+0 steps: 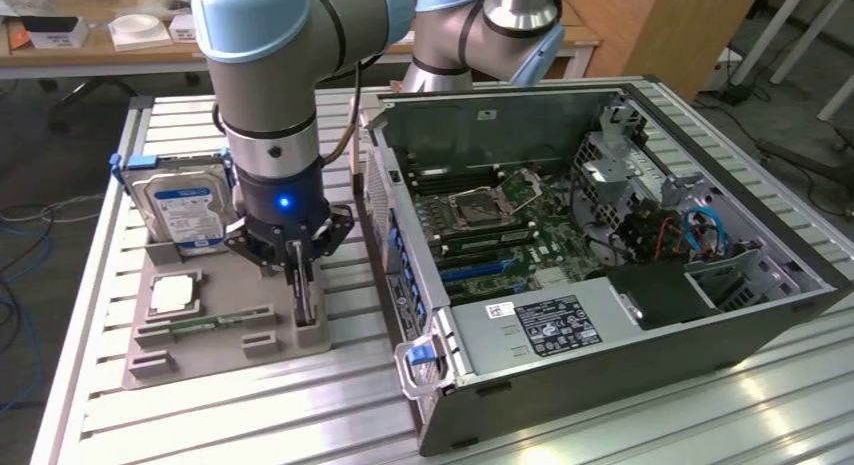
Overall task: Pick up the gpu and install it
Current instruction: 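Pick up the gpu and move the gpu toward the slot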
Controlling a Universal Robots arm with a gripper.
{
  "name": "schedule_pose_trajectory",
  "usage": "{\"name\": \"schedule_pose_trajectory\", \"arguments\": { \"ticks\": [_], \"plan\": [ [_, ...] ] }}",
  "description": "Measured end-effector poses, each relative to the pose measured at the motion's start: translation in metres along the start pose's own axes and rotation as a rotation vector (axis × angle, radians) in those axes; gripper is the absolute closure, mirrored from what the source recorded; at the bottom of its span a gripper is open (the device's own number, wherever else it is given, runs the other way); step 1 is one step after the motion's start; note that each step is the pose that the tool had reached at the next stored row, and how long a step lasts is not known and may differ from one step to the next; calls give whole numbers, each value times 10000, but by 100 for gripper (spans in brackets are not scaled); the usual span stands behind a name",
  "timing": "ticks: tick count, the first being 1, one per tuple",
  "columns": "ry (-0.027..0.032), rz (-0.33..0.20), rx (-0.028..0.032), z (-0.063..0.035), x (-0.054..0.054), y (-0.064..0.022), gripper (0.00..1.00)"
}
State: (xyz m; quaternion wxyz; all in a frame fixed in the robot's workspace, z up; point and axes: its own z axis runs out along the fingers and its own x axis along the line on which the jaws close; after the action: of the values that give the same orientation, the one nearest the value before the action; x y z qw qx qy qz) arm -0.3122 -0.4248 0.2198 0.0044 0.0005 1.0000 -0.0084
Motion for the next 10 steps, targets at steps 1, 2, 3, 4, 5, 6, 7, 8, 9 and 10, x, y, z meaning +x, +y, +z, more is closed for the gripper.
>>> {"name": "schedule_pose_trajectory", "arguments": {
  "ticks": [1,2,3,4,5,6,7,8,9,10],
  "plan": [
    [-2,0,-1,-2,0,0,73],
    [-1,0,-2,-20,0,0,73],
    [-2,1,-2,-60,0,-1,73],
    [-2,1,-2,-105,-1,-1,73],
    [0,1,0,-151,-1,-2,73],
    [0,0,-1,-196,-2,-3,73],
    [-1,1,-1,-240,-2,-4,73],
    [1,0,0,-286,-2,-5,73],
    [-1,1,0,-335,-3,-5,73],
    [-1,1,0,-380,-3,-6,73]
  ]
}}
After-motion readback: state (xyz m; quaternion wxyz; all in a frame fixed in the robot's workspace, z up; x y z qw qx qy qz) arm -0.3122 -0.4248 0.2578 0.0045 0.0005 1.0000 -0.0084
